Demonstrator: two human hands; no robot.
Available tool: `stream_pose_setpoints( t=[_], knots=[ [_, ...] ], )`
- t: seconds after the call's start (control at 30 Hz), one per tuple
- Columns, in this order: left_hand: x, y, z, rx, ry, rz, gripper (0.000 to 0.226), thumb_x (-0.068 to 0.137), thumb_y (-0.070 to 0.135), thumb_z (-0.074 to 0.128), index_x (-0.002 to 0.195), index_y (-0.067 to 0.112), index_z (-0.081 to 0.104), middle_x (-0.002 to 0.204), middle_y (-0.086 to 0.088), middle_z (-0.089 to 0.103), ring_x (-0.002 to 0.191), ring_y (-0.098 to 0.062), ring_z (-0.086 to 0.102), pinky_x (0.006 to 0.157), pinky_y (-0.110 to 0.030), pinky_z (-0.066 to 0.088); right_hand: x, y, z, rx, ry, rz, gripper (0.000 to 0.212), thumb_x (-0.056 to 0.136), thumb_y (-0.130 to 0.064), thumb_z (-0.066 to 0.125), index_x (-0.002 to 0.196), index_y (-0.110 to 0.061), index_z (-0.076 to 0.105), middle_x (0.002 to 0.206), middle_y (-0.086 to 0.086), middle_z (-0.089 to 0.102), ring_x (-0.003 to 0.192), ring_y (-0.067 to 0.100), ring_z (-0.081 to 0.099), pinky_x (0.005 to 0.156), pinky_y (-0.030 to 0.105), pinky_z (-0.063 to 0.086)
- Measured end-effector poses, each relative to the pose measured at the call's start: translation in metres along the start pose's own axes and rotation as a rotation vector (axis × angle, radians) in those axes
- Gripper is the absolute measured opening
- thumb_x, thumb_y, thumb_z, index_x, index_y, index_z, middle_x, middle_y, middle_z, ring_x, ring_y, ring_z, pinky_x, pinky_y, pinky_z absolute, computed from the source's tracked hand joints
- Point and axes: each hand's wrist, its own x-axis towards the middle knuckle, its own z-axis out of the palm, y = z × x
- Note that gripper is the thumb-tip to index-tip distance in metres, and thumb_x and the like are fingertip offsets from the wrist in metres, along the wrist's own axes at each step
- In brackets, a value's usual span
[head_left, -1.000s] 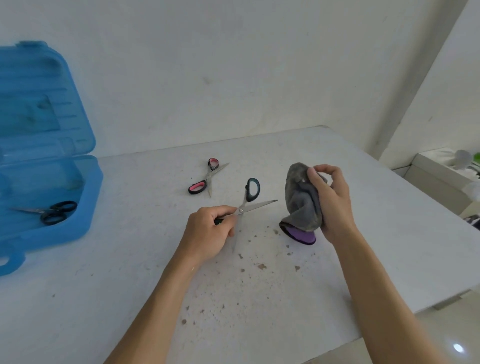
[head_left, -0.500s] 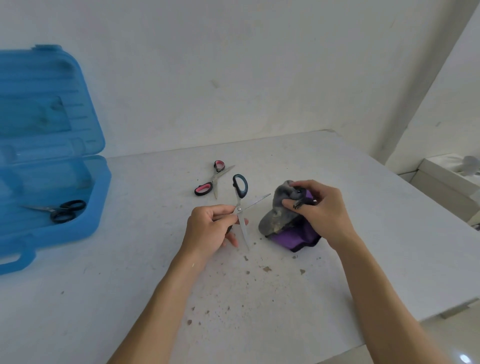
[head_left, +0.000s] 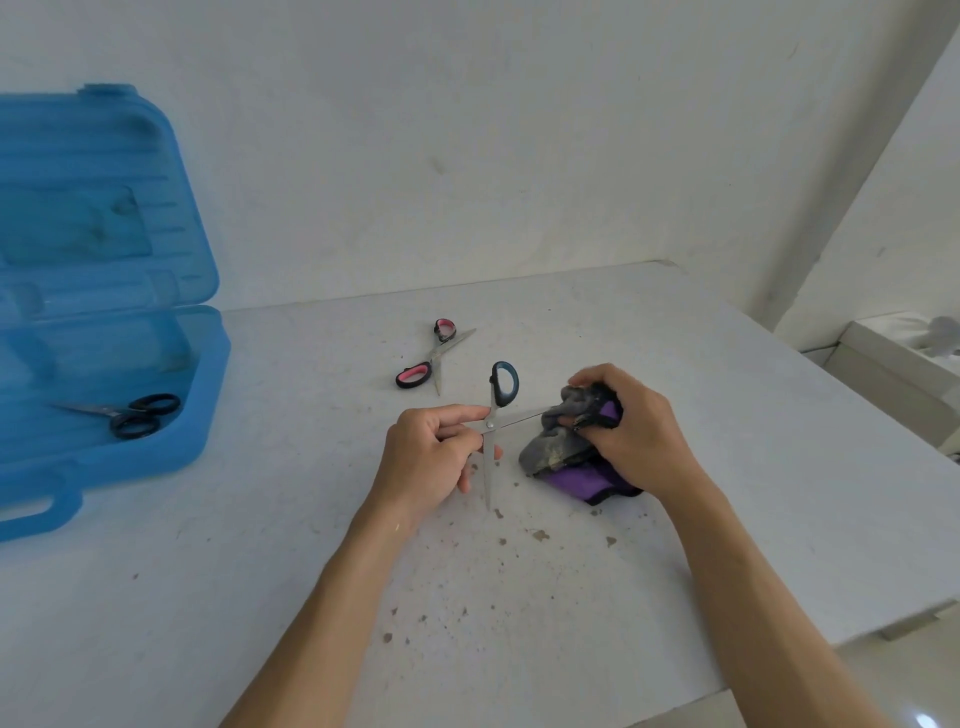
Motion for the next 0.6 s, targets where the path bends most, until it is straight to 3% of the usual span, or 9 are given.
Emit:
stream_pose_setpoints(
  t=[0.13,0.23,0.33,0.5,0.6],
  knots=[
    [0.0,0.0,-0.001,-0.038,0.012,-0.001,0.035,0.094,0.004,0.058,0.114,0.025,0.078,0.077,-0.002,0.08,0.044,-0.008,0.039,0.05,-0.025,0.037,-0.003,-0.003,-0.003,-0.022,0.038,0.002,0.023,0.083,-0.012,0.08,0.09,-0.026,0.063,0.107,-0.01,0.062,0.098,0.005,0.06,0.082,0.018,0.051],
    [0.001,0.0,-0.005,-0.08,-0.014,0.004,0.037,0.094,0.003,0.057,0.111,0.026,0.08,0.075,-0.008,0.078,0.05,-0.012,0.037,0.05,-0.022,0.035,-0.004,-0.005,-0.004,0.059,0.054,0.046,0.025,0.083,-0.004,0.074,0.082,-0.019,0.054,0.108,-0.01,0.07,0.103,0.002,0.066,0.086,0.024,0.056],
    [0.0,0.001,-0.005,-0.091,-0.067,0.003,0.038,0.095,0.002,0.057,0.109,0.028,0.08,0.077,-0.011,0.078,0.05,-0.011,0.038,0.051,-0.022,0.034,-0.005,-0.005,-0.01,0.102,0.11,0.099,0.028,0.086,-0.003,0.071,0.08,-0.023,0.052,0.092,-0.01,0.074,0.09,0.006,0.069,0.075,0.026,0.058],
    [0.003,-0.009,0.001,-0.037,-0.032,0.057,0.023,0.098,0.014,0.064,0.111,0.026,0.08,0.077,0.0,0.078,0.069,-0.013,0.061,0.069,-0.027,0.045,0.003,-0.012,-0.034,0.021,0.293,0.073,0.026,0.084,-0.009,0.077,0.084,-0.024,0.056,0.086,-0.003,0.066,0.084,0.016,0.063,0.071,0.029,0.052],
    [0.005,-0.011,0.008,0.077,0.058,0.141,0.02,0.096,0.023,0.07,0.114,0.026,0.079,0.076,0.011,0.077,0.072,-0.004,0.069,0.069,-0.013,0.05,0.02,-0.032,-0.047,-0.11,0.209,-0.083,0.018,0.081,-0.019,0.071,0.085,-0.023,0.053,0.09,-0.004,0.058,0.081,0.004,0.055,0.069,0.018,0.04]
  ],
)
